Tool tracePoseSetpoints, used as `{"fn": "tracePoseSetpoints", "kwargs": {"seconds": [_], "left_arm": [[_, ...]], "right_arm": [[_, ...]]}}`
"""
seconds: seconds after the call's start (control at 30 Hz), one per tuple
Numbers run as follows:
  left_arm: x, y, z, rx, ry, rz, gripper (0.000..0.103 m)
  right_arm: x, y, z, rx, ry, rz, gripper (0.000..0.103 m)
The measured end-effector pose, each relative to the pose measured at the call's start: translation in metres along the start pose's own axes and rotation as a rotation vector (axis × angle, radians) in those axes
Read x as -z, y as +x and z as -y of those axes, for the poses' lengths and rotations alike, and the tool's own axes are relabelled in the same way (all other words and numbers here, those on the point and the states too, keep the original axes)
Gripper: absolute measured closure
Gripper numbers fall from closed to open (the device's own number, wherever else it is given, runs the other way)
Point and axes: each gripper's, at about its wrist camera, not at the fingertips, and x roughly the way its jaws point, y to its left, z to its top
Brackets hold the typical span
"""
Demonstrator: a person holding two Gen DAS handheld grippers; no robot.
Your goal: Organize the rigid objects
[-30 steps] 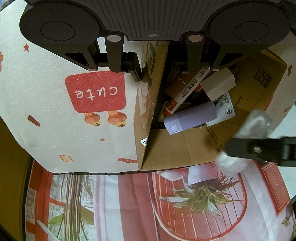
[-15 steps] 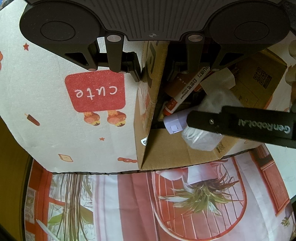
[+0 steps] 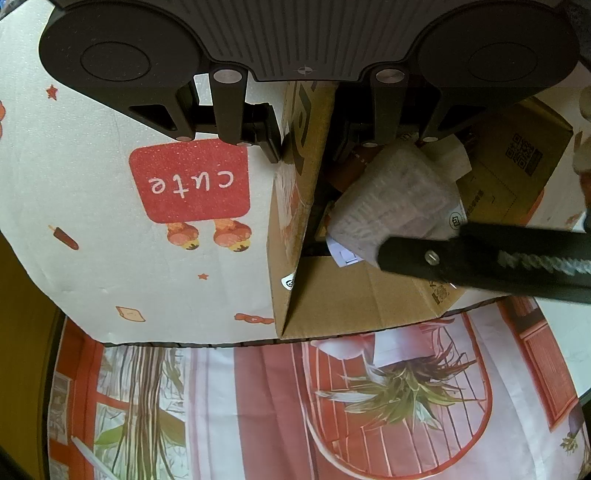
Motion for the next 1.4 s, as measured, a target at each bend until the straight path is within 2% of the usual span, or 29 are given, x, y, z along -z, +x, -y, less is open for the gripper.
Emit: {"fn": "tracePoseSetpoints", "kwargs": {"seconds": [0.1, 0.23, 0.37, 0.7, 0.97, 1.2, 1.27, 1.4], "left_arm": [[0.001, -0.011, -0.005, -0.044, -0.011, 0.033, 0.014], [0.003, -0.022, -0.013, -0.105, -0.012, 0.058, 0.011], [0.009, -0.034, -0.023, -0.132, -0.056, 0.057, 0.006], [0.026, -0.054, -0.047, -0.202, -0.187, 0.023, 0.000], [0.036, -0.068, -0.056, -0.237, -0.247, 0.025, 0.000], [0.042, -0.078, -0.053, -0.277, -0.235, 0.023, 0.000], [0.042, -0.081, -0.052, -0.285, -0.238, 0.026, 0.000], [0.045, -0.091, -0.053, -0.302, -0.249, 0.035, 0.000]], "right_arm": [[-0.001, 0.000, 0.000, -0.001, 0.000, -0.002, 0.074], [-0.001, 0.000, -0.001, -0.001, -0.003, -0.004, 0.074], [-0.001, 0.000, -0.001, 0.001, -0.004, -0.008, 0.074], [-0.004, 0.001, -0.002, 0.004, -0.015, -0.025, 0.071], [-0.005, -0.003, -0.008, 0.022, -0.034, -0.031, 0.070], [-0.010, -0.017, -0.013, 0.048, -0.052, 0.005, 0.053], [-0.011, -0.021, -0.013, 0.057, -0.054, 0.016, 0.044], [-0.012, -0.032, -0.015, 0.067, -0.060, 0.035, 0.037]]}}
